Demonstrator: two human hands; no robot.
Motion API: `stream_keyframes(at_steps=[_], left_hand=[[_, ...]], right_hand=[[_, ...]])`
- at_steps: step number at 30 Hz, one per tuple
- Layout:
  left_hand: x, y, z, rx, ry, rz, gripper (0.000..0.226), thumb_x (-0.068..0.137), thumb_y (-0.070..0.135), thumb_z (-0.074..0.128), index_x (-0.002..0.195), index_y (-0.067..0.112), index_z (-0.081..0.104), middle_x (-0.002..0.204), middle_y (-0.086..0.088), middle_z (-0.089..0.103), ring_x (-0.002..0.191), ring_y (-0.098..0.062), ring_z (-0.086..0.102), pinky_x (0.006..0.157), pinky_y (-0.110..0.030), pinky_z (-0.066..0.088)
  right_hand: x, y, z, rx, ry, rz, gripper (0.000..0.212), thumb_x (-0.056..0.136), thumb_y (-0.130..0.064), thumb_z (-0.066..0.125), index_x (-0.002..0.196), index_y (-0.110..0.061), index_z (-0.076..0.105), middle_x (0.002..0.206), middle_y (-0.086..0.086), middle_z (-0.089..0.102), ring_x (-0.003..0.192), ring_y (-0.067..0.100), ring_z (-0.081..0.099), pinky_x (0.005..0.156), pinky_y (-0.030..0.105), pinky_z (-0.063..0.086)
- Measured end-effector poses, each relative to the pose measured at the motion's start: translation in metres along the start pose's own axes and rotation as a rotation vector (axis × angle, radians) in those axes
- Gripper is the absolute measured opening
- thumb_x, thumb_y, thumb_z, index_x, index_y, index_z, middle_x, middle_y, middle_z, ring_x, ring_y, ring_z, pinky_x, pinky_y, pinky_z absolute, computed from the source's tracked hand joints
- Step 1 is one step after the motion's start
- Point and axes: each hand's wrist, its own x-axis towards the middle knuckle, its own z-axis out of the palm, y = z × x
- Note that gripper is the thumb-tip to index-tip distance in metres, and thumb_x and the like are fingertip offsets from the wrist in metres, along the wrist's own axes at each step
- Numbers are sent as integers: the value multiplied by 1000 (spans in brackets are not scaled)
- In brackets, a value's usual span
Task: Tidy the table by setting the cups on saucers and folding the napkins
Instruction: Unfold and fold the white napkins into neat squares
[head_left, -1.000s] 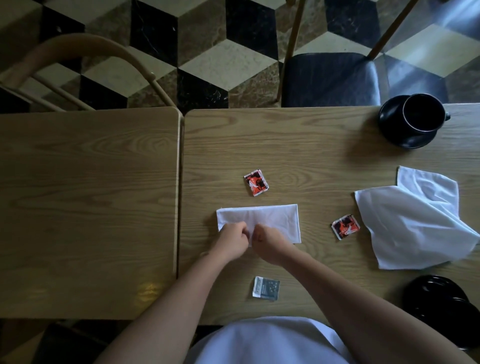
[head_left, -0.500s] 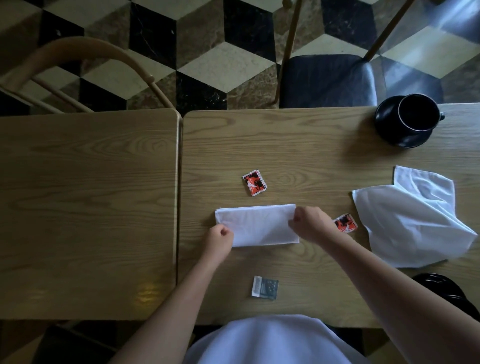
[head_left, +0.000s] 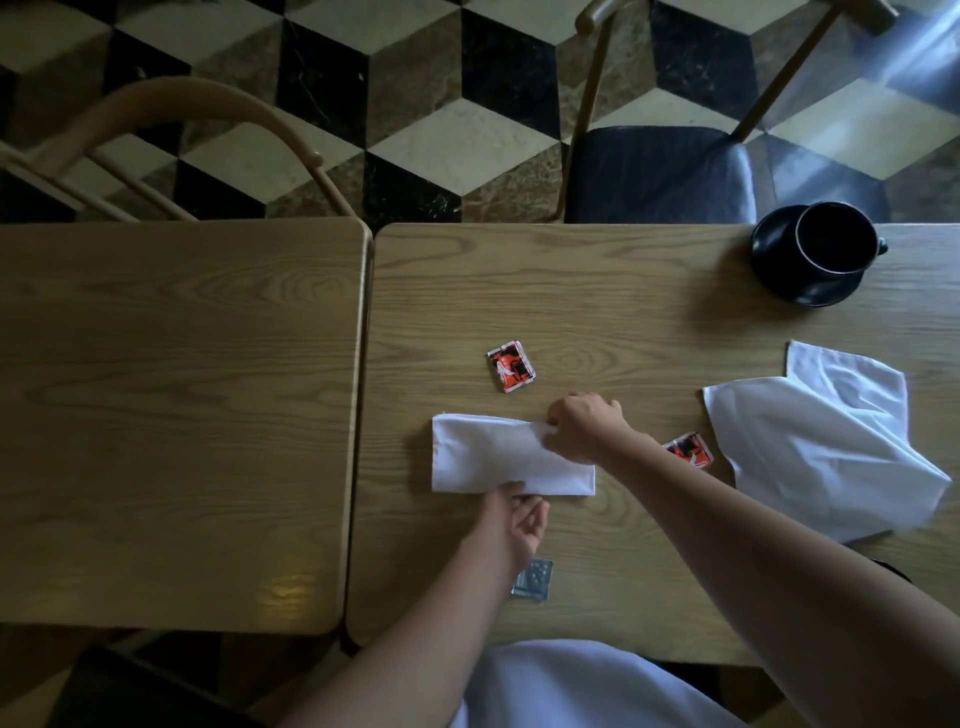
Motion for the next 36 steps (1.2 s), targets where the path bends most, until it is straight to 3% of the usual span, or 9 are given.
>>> stream_keyframes(at_steps=[3,7,9,12,15,22,29,34,36], left_hand=[[2,-9,-5,-37,1,25,13,84,14,69,89,8,58,83,-5,55,72,-13,52,63,-20,43],[0,1,-7,-38,-182,195,22,95,-3,48,112,5,61,97,-5,62,96,-19,57,85,-27,43],[-4,12,-4,12,-300,268,29,94,-9,41,95,11,63,73,3,69,80,-17,61,77,-26,47],[-25,33,1,65,-301,478,21,86,-5,54,82,16,59,67,-2,68,59,-15,61,55,-24,45],[-29,41,-7,195,-372,644,23,77,4,68,96,13,59,88,-13,70,72,-23,67,64,-30,52],[2,-2,-60,690,-50,368,59,94,8,62,145,2,34,111,-8,66,85,-18,64,64,-33,52],[12,-15,-81,778,22,400,48,92,20,63,134,11,43,113,-13,64,102,-32,66,87,-55,57],[3,-13,-75,905,42,604,53,91,16,61,139,18,39,105,-5,60,84,-16,62,52,-20,53],[1,-13,-72,967,-32,721,62,91,11,58,145,26,32,101,-8,63,79,-17,63,57,-23,52]], right_hand=[[-14,-6,-15,78,-80,-33,25,86,-39,65,107,-26,70,117,5,63,116,29,55,93,38,40],[-46,-13,-33,150,1,-120,17,93,-34,60,105,-23,64,103,4,70,104,32,60,83,37,35],[-63,-14,-35,234,130,-145,15,94,-33,61,102,-21,63,99,5,71,99,33,61,82,38,39],[-86,-10,-22,583,313,-107,17,89,-27,68,78,-19,57,72,0,63,70,24,56,64,34,42],[-98,-7,14,949,369,82,20,88,-24,70,79,-8,61,69,0,62,62,14,51,58,32,38],[-114,-5,118,1522,-141,560,27,93,-16,62,116,-2,65,112,18,69,93,25,67,66,32,56],[-120,3,129,1504,-117,566,14,91,-13,61,100,-5,67,103,14,70,91,25,70,74,36,63],[-121,9,113,1315,-92,527,14,88,-14,58,97,-4,63,105,17,69,83,24,70,64,35,63],[-122,9,105,1228,-39,471,28,88,-17,61,115,-14,53,108,16,66,87,26,70,59,34,62]])
